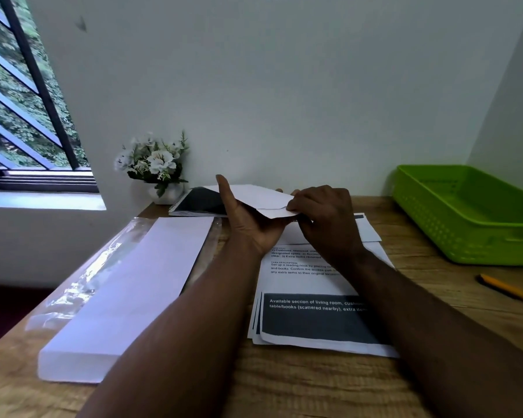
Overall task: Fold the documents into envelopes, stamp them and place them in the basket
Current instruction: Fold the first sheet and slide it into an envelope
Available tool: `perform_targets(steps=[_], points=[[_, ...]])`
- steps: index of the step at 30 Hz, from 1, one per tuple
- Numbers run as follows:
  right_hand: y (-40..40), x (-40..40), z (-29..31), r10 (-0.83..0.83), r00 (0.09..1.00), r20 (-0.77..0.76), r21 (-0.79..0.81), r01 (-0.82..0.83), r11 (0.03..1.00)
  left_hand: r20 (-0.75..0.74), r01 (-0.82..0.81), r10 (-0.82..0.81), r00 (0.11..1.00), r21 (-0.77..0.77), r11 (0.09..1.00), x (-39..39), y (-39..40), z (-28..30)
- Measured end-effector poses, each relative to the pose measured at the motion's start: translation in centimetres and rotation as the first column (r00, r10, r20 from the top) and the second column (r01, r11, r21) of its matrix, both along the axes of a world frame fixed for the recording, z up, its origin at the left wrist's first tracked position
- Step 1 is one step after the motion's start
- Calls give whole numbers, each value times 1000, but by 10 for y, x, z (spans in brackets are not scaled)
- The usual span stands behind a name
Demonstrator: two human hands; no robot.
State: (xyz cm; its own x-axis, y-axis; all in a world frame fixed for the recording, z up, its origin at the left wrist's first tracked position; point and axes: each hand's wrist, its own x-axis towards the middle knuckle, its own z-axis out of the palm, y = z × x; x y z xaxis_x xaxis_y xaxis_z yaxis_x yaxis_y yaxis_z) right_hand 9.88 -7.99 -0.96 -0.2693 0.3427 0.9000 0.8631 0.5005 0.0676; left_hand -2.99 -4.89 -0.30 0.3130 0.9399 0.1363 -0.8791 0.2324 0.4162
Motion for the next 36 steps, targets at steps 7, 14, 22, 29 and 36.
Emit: perform_targets(steps=[7,14,22,29,36], points=[[-1,-3,-4,-54,998,9,-37,55,998,50,-12,12,999,-18,1000,3,14,-8],[-4,-5,-6,-15,992,127,-185,38,982,-41,30,-27,999,66,997,1,8,-9],[-4,-5,-3,-87,938,336,-291,191,938,-111,52,-42,993,90,995,0,11,-12],[-10,-5,-4,67,969,237,-521,68,851,-208,85,-75,975,42,995,-5,10,-9],[-11,-21,-4,65,967,-247,-692,-223,687,-300,2,8,954,35,999,4,9,-7]])
